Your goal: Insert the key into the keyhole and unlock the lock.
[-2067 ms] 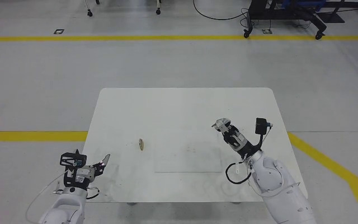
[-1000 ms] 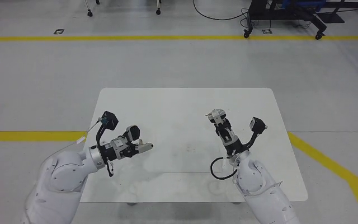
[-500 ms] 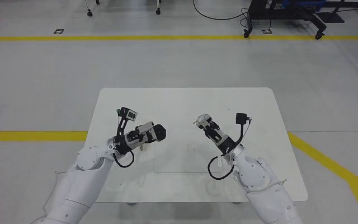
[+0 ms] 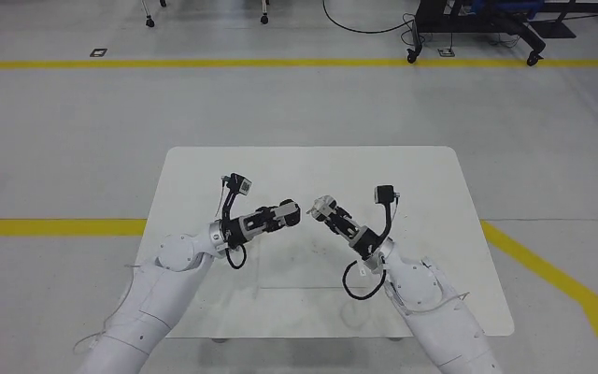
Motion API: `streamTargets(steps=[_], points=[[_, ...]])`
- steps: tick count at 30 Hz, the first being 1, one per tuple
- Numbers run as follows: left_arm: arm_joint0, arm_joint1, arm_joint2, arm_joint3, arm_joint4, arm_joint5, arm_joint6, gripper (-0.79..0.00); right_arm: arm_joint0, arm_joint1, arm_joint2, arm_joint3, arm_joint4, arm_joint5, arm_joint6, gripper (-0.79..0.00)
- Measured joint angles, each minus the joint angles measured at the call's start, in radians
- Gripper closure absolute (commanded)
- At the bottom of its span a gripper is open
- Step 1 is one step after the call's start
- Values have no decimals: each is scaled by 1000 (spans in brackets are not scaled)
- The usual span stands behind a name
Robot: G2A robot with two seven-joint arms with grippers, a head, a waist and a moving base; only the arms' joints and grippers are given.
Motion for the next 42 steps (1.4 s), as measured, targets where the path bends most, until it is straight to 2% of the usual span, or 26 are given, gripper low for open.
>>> streamTargets(steps=[6, 12, 14, 16, 17, 29, 42], points=[[-18, -13, 30, 19, 35, 8, 26, -357, 20, -5, -3, 24, 31, -11, 41, 0], [-31, -25, 48, 32, 40, 5, 38, -252, 42, -10, -7, 56, 35, -11, 63, 0], [-34, -27, 50, 38, 44, 4, 41, -169, 46, -11, -6, 65, 35, -14, 67, 0], [-39, -29, 50, 45, 54, 7, 47, -22, 49, -12, -6, 72, 37, -17, 70, 0], [-41, -30, 50, 46, 58, 9, 50, 0, 51, -13, -5, 75, 39, -18, 72, 0], [-61, -40, 55, 69, 104, 37, 72, 0, 68, -19, 5, 103, 44, -23, 89, 0], [-86, -41, 38, 99, 139, 41, 54, 0, 79, -12, 33, 115, 26, 3, 178, 0]])
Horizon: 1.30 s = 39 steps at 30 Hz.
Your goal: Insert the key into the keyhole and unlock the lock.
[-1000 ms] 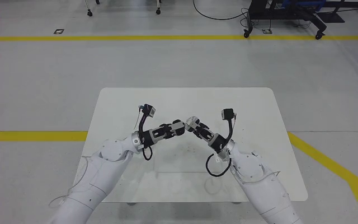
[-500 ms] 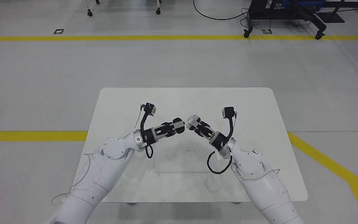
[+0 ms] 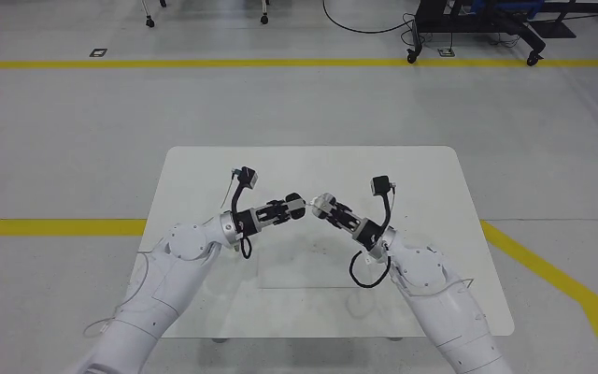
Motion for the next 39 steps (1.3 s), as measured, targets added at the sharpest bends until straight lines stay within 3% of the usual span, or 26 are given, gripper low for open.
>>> streamTargets(steps=[14, 15, 16, 19, 30, 34, 39], points=[[-25, -3, -6, 27, 20, 7, -37, 0, 1, 3, -6, 1, -1, 22, 104, 0], [-26, -4, -6, 28, 22, 6, -39, 0, 3, 3, -7, 3, 0, 23, 109, -34], [-28, -4, -6, 30, 25, 5, -41, 0, 4, 3, -8, 5, 0, 25, 112, -234], [-31, -3, -8, 35, 39, -1, -49, 0, 6, 3, -8, 8, -1, 29, 117, -252], [-23, 2, -21, 37, 64, -13, -68, 0, 14, 1, -6, 5, 6, 35, 116, -132], [-17, 5, -26, 33, 74, -15, -74, 0, 20, 0, -12, 7, 6, 37, 124, 0], [-7, 7, -32, 30, 76, -13, -72, 0, 24, -2, -20, 13, 6, 34, 134, 0]])
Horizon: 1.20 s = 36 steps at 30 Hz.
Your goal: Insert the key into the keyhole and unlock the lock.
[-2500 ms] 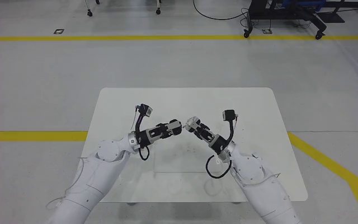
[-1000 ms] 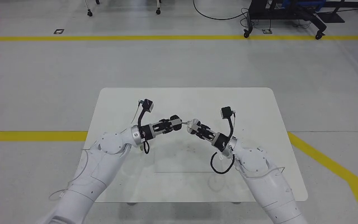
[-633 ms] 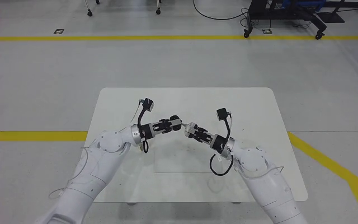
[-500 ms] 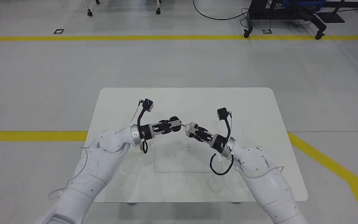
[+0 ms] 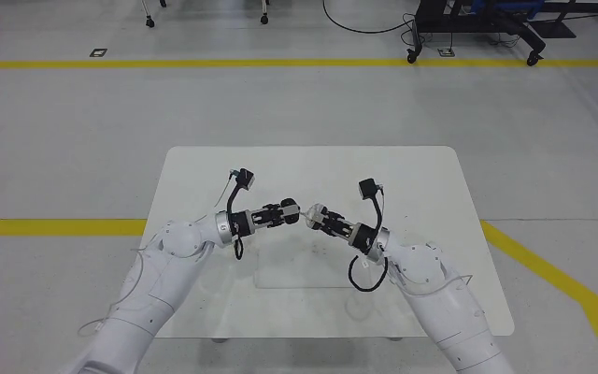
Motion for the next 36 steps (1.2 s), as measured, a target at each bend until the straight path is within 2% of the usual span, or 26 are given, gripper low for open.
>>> streamTargets(steps=[1, 2, 3, 4, 8, 11, 14, 16, 19, 21, 24, 26, 27, 30, 32, 35, 36], points=[[1, 0, 0, -1, 0, 1, 1, 0, 0, 0, 0, 1, 1, -2, 1, 0], [3, 0, -1, -2, 0, 2, 2, -123, -1, 0, 0, 2, 1, -3, 3, 0], [4, 0, -2, -3, -1, 3, 5, -646, -2, 0, 2, 3, 0, -5, 4, 0], [5, 0, -2, -4, -1, 4, 8, -785, -3, 1, 4, 3, -1, -7, 4, 0], [7, 4, -18, -9, 10, 3, 30, -785, -13, 3, 20, -2, 3, -25, -23, 0], [10, 18, -62, -8, 23, -3, 35, -785, -24, 5, 41, -8, -16, -51, -71, 0], [17, 50, -138, -21, 79, 20, -7, -785, -38, 8, 68, -18, -74, -83, -149, 0], [38, 83, -207, -63, 188, 56, -13, -785, -48, 10, 89, -27, -128, -97, -209, 0], [115, 125, -303, -187, 369, 142, 9, -785, -65, 12, 120, -46, -188, -122, -312, 0], [190, 146, -352, -301, 491, 218, 28, -785, -76, 11, 133, -58, -215, -143, -379, 0], [297, 160, -370, -448, 621, 323, 28, -785, -83, 9, 138, -64, -242, -154, -423, 0], [343, 164, -354, -511, 691, 378, 19, -785, -83, 9, 138, -64, -243, -153, -423, 0], [364, 166, -340, -538, 745, 415, 18, -723, -82, 9, 137, -63, -242, -153, -422, 0], [393, 167, -309, -572, 865, 511, 43, -625, -82, 9, 137, -63, -242, -153, -421, 0], [403, 165, -298, -579, 901, 550, 67, -533, -82, 9, 137, -63, -242, -153, -421, 0], [403, 164, -280, -579, 947, 595, 90, -459, -82, 9, 137, -63, -242, -153, -421, 0], [399, 162, -273, -580, 955, 607, 94, -382, -82, 9, 137, -63, -242, -153, -421, 0]])
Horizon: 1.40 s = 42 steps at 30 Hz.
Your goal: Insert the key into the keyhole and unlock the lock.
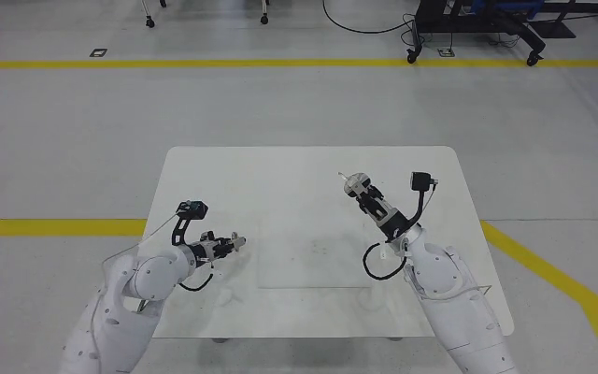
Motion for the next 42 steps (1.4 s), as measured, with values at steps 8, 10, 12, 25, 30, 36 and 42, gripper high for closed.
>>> streamTargets(steps=[8, 10, 12, 25, 30, 36, 42], points=[[-71, -12, 54, 53, -26, 23, -55, -271, 0, 0, 0, 0, 0, 0, 0, 0], [-101, -17, 74, 89, -37, 31, -78, -142, 0, 0, 0, 0, 0, 0, 0, 0], [-129, -22, 93, 120, -42, 36, -82, 0, 0, 0, 0, 0, 0, 0, 0, 0], [-146, -22, 58, 145, -122, -3, -43, 0, 0, 0, 0, 0, 0, 0, 0, 0], [-90, -30, -42, 174, -501, -241, 37, 0, 0, 0, 0, 0, 0, 0, 0, 0], [-135, -68, 1, 361, -1107, -462, -130, 0, 0, 0, 0, 0, 0, 0, 0, 0], [-260, -113, 125, 546, -1288, -519, -214, 0, 0, 0, 0, 0, 0, 0, 0, 0]])
